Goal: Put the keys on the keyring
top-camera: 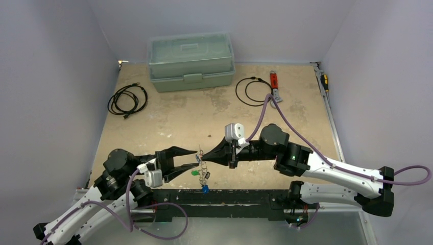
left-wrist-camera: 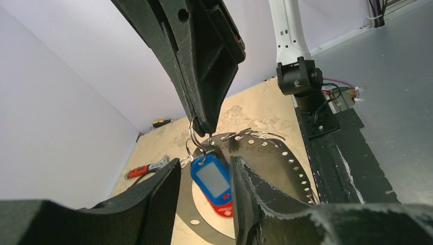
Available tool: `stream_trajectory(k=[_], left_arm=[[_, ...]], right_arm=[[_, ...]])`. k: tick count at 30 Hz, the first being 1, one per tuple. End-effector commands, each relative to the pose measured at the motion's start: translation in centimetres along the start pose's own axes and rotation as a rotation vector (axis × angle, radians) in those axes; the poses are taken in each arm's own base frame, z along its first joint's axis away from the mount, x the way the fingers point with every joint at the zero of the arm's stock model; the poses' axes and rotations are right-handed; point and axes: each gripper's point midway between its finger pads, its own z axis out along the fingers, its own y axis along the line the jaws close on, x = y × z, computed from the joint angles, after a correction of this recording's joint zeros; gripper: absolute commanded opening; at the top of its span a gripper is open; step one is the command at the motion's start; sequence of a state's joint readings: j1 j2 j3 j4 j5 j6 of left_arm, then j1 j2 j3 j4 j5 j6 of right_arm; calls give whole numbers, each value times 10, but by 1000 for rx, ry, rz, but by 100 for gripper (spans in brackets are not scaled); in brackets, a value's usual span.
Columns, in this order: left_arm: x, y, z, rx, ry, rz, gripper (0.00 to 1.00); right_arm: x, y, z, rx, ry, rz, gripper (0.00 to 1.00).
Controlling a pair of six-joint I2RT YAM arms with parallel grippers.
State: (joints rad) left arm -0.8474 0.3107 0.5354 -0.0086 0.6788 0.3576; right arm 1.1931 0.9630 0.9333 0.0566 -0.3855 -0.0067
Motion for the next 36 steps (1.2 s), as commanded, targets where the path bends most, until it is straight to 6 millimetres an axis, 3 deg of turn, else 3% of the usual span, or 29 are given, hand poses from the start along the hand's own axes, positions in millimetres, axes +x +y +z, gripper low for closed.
stream_trajectory(k=[1,6,11,14,17,22,29,36], left_arm=[[-9,1,3,10,-39,3,37],[-7,3,5,4,-31,-18,31],[-2,5,6,-5,-11,-35,16],[0,6,7,-8,-3,-42,13],[2,10,7,-26,13,-52,0],[5,18,6,-58,39,-67,0],[12,20,4,-63,92,-92,0],[16,21,6,-56,114,-107,0]], right_arm=[[-36,3,2,-21,-87,-63,0],[-35,2,5,-25,-93,-69,0],[-36,2,7,-30,-98,-74,0],[-36,3,7,-36,-100,-75,0],[-35,5,7,-50,-101,-76,0],[-27,3,8,-44,-78,-87,0],[-25,-10,-4,42,9,-110,41],[-15,-36,-11,146,213,-163,46]])
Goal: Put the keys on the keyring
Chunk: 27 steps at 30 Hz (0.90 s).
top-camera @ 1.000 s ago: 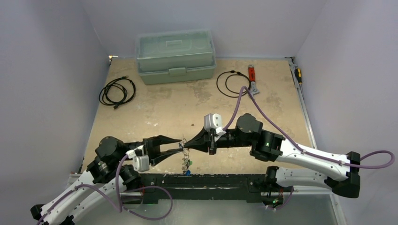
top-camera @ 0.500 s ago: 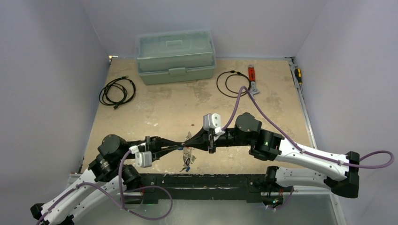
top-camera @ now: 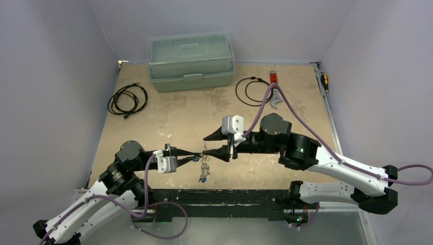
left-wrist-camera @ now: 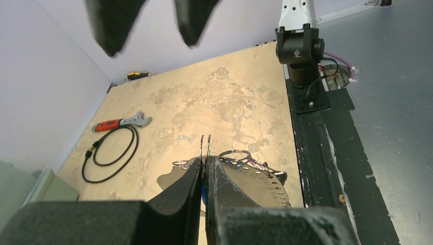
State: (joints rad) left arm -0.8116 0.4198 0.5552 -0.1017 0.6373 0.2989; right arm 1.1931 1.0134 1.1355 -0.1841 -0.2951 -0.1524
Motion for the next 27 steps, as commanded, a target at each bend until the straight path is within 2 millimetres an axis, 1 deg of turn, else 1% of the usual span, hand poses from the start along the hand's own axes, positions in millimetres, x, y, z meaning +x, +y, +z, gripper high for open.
stream_trajectory(k=[1,5,9,18,22,27], left_arm=[[-30,13,-3,-40,-54,55,0],[-27,14,-2,-42,-46,46,0],[-25,15,0,-41,-34,35,0],[-21,17,2,-47,-21,19,0],[-20,17,2,-48,-15,14,0],[-18,20,3,-60,-7,10,0]], right_arm=[[13,-16,-3,60,146,-53,46],[25,-21,1,68,223,-55,47],[37,-18,8,35,280,-57,45],[41,-14,14,-2,292,-60,37],[43,-13,15,-11,296,-58,38],[40,-8,14,-33,284,-55,41]])
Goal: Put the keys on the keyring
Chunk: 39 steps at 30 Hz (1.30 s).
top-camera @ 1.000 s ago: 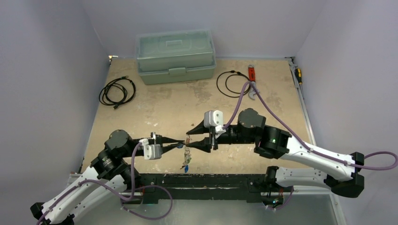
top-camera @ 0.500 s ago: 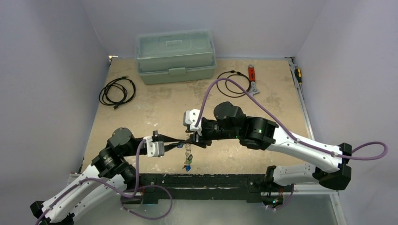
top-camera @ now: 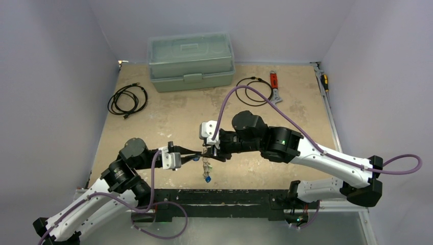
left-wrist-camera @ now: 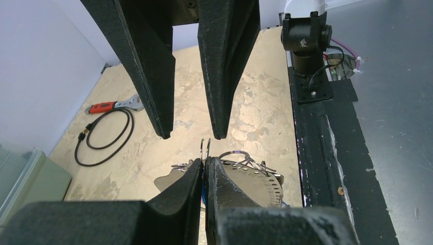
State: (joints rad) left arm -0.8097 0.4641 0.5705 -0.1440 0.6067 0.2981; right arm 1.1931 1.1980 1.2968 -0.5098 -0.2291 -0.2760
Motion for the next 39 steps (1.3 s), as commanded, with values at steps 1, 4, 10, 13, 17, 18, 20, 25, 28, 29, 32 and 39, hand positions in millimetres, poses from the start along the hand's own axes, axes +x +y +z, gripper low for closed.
stream_trajectory(k=[1,4,10,13,17,18,20,25,28,29,32,39], left_arm=[[-33,16,-2,-53,-72,50,0],[-34,16,-3,-53,-74,51,0],[-34,17,-3,-57,-76,50,0],[-34,17,-3,-56,-76,48,0],[-34,17,-3,-57,-78,49,0],[-34,16,-3,-56,-79,50,0],[-35,17,-3,-59,-79,50,0],[-35,17,-4,-63,-81,52,0],[-36,17,-5,-65,-83,54,0],[-36,17,-5,-66,-84,55,0],[-36,17,-5,-66,-85,56,0],[-36,17,-5,-67,-85,55,0]], right_arm=[[-22,3,-8,-21,-57,-26,41],[-18,3,-4,-22,-49,-23,42],[-10,1,7,-17,-31,-17,39],[-8,1,11,-22,-24,-15,36],[-8,0,12,-21,-21,-15,32],[-8,0,12,-19,-20,-14,31],[-6,-1,12,-13,-15,-12,30],[-3,-2,11,-4,-2,-10,25],[0,-3,9,6,8,-8,26],[0,-3,7,9,7,-9,26],[-1,-3,3,14,4,-4,26],[-3,-3,0,19,-2,-5,26]])
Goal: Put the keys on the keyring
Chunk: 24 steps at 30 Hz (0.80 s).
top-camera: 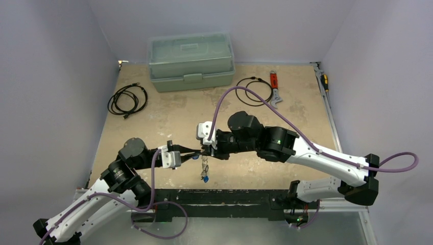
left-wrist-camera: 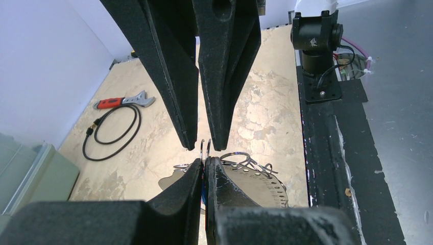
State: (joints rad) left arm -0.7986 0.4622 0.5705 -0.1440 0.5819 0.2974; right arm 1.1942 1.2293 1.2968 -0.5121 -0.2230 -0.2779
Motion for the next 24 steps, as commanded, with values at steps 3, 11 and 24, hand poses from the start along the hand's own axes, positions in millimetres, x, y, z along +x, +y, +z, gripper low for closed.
stream_trajectory(k=[3,11,24], left_arm=[[-39,11,-3,-31,-97,52,0],[-39,10,-3,-28,-98,52,0],[-39,10,-4,-29,-100,52,0]], right_arm=[[-11,-2,-8,18,-37,-11,24],[-7,-2,-3,13,-30,-11,24],[-3,0,1,3,-19,-9,28]])
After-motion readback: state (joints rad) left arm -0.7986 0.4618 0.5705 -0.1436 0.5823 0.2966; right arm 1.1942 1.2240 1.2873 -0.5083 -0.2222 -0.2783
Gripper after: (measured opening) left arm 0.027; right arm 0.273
